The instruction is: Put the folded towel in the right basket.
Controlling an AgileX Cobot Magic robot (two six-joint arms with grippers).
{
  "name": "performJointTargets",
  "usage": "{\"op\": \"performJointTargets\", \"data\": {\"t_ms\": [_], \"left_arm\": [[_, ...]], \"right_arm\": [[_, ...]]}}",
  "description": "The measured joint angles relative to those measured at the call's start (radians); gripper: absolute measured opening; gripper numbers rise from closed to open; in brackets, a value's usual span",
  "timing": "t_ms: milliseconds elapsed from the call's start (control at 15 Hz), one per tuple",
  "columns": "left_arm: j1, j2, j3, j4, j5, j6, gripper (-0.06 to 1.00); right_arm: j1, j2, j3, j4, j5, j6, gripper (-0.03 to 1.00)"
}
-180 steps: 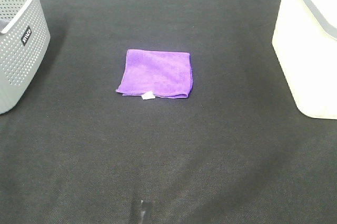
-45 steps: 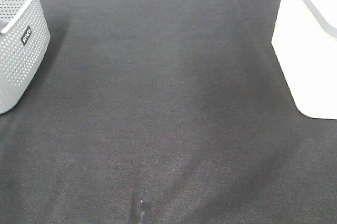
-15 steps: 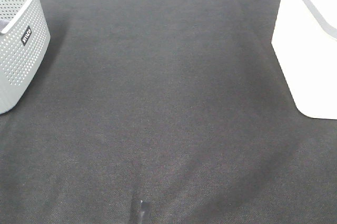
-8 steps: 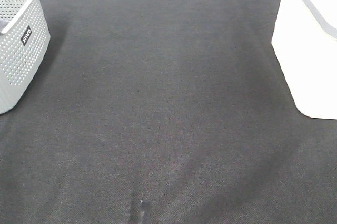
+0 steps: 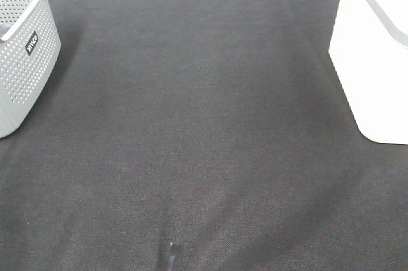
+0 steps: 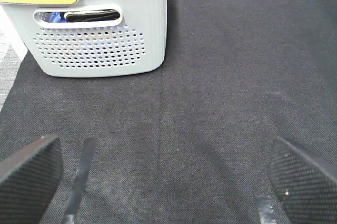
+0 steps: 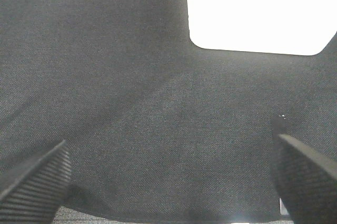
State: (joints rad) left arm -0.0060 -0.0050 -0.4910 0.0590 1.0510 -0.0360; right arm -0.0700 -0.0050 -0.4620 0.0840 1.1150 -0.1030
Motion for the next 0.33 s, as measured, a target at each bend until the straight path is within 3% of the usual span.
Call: {"op": "performJointTargets", "data": {"t_ms": [333], "left_arm": [[0.000,0.000,0.000,0.000,0.000,0.000,0.99]], "right_arm": [[0.000,0.000,0.000,0.000,0.000,0.000,0.98]]}}
